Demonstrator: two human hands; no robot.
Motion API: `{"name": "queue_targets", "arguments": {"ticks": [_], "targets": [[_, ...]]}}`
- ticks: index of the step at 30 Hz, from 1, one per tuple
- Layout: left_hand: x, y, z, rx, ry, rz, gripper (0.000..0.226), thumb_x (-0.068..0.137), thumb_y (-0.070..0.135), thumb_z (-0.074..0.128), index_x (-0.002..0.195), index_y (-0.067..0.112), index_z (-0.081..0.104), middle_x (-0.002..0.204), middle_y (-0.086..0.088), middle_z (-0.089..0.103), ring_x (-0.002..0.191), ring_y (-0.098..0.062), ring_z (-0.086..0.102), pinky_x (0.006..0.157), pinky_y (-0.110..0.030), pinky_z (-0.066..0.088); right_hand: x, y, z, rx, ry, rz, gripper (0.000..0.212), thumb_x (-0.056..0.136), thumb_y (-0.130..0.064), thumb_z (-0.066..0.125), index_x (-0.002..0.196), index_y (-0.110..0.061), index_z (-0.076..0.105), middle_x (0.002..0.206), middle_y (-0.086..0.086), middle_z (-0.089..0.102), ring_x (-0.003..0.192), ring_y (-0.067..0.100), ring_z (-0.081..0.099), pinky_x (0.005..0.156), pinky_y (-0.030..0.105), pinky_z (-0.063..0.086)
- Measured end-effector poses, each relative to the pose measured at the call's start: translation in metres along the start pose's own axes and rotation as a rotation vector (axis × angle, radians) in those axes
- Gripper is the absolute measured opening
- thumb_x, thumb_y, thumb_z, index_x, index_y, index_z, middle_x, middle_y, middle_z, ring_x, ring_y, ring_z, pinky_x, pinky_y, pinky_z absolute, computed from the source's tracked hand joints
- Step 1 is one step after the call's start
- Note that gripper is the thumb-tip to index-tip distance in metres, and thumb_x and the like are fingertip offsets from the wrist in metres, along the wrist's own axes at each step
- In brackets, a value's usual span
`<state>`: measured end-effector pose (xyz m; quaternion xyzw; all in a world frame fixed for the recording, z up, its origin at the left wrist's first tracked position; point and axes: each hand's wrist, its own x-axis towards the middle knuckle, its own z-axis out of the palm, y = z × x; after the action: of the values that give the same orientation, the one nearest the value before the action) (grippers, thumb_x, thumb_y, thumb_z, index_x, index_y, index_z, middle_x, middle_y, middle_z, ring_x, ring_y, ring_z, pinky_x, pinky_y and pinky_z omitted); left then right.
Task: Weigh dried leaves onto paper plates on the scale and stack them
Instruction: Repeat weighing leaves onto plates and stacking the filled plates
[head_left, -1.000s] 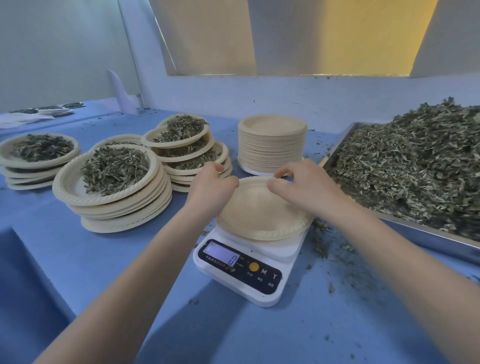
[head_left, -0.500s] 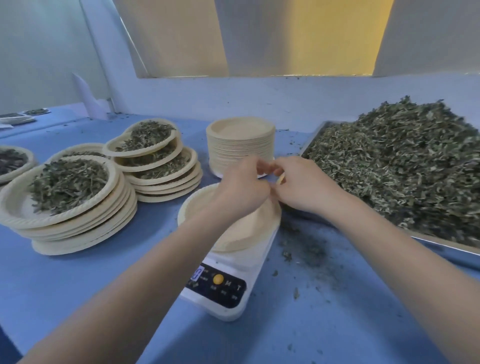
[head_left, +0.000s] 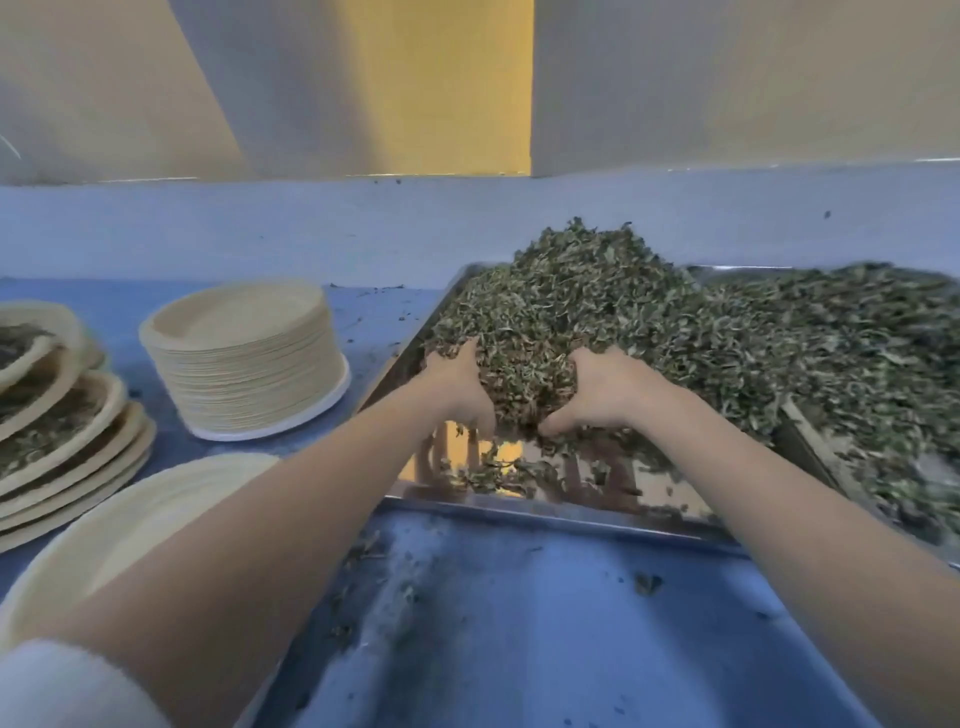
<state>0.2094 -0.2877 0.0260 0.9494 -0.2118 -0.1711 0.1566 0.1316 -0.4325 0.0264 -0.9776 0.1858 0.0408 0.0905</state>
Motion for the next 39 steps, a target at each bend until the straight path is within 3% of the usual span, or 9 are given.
{"name": "queue_targets", "arguments": {"ticks": [4,7,11,18,22,25,29,33,39], "targets": [[0.028,-0.009,0.003,-0.086,-0.072,-0.059,0.125,0.072,0.027,0.080,0.145,0.035,-0.021,0.155,-0.018,-0.016,0.143,-0.040,0.001,0.111,-0.054,0.024,0.022,0.003,0.011,0.082,-0.105,-0.001,0.057,0.067,-0.053,0.075,0.095,-0.009,0.054,0.091,0.007,0.053,0.070,0.017,0.056,0.052,0.026,0.044],[0.036,-0.010,0.003,-0.038,-0.071,-0.022,0.115,0.069,0.029,0.080,0.149,0.036,-0.003,0.154,-0.017,-0.005,0.139,-0.042,0.012,0.107,-0.050,0.030,0.033,-0.005,0.017,0.189,-0.118,-0.170,0.047,0.070,-0.037,0.076,0.104,-0.012,0.054,0.092,0.004,0.059,0.077,0.018,0.058,0.054,0.025,0.045],[0.028,-0.014,-0.012,-0.114,-0.208,0.052,0.097,0.069,0.019,0.080,0.143,0.032,0.019,0.117,-0.013,0.047,0.099,-0.028,0.058,0.082,-0.040,0.051,0.035,0.001,0.005,0.181,-0.148,-0.281,0.077,0.061,-0.041,0.085,0.120,-0.016,0.042,0.103,-0.002,0.052,0.088,0.016,0.056,0.070,0.026,0.048],[0.001,-0.007,-0.005,-0.289,-0.228,0.097,0.108,0.064,0.000,0.080,0.139,0.034,0.010,0.087,-0.019,0.061,0.061,-0.025,0.064,0.079,-0.042,0.057,0.026,-0.008,0.019,0.290,-0.083,-0.481,0.097,0.059,-0.027,0.088,0.131,-0.025,0.024,0.120,0.004,0.045,0.103,0.019,0.051,0.080,0.029,0.044],[-0.012,0.002,0.012,-0.368,-0.049,0.024,0.106,0.063,-0.008,0.075,0.138,0.029,0.010,0.120,-0.030,0.035,0.067,-0.041,0.059,0.072,-0.049,0.056,0.020,-0.015,0.027,0.300,-0.019,-0.538,0.082,0.062,-0.023,0.084,0.128,-0.028,0.035,0.117,0.005,0.051,0.102,0.022,0.053,0.086,0.038,0.047],[-0.018,0.005,0.014,-0.449,0.091,0.011,0.111,0.066,-0.011,0.070,0.143,0.036,0.006,0.137,-0.022,0.021,0.080,-0.038,0.059,0.067,-0.046,0.057,0.016,-0.015,0.020,0.382,0.063,-0.512,0.058,0.067,-0.019,0.081,0.117,-0.029,0.055,0.114,-0.002,0.059,0.099,0.016,0.057,0.079,0.021,0.047],[-0.025,0.005,0.004,-0.770,0.069,0.102,0.077,0.074,-0.017,0.061,0.138,0.017,0.036,0.106,-0.016,0.051,0.080,-0.033,0.068,0.068,-0.041,0.060,0.011,-0.013,0.002,0.589,0.138,-0.451,0.041,0.072,-0.012,0.073,0.099,-0.039,0.058,0.115,-0.010,0.059,0.054,-0.001,0.054,0.048,0.013,0.042],[-0.038,0.013,-0.008,-0.873,0.048,0.114,0.052,0.080,-0.018,0.053,0.124,0.011,0.050,0.081,-0.010,0.054,0.046,-0.013,0.063,0.050,-0.023,0.056,0.003,-0.018,-0.005,0.690,0.135,-0.425,0.039,0.075,-0.009,0.070,0.101,-0.037,0.059,0.119,-0.011,0.054,0.049,0.007,0.049,0.051,0.028,0.044],[-0.064,0.006,-0.035,-1.031,0.030,0.074,0.039,0.081,-0.019,0.048,0.113,0.001,0.054,0.100,-0.017,0.059,0.081,-0.024,0.064,0.053,-0.025,0.056,-0.013,-0.044,-0.024,0.856,0.123,-0.406,0.032,0.077,-0.008,0.069,0.095,-0.034,0.062,0.101,-0.006,0.062,0.064,0.019,0.055,0.063,0.033,0.051]]}}
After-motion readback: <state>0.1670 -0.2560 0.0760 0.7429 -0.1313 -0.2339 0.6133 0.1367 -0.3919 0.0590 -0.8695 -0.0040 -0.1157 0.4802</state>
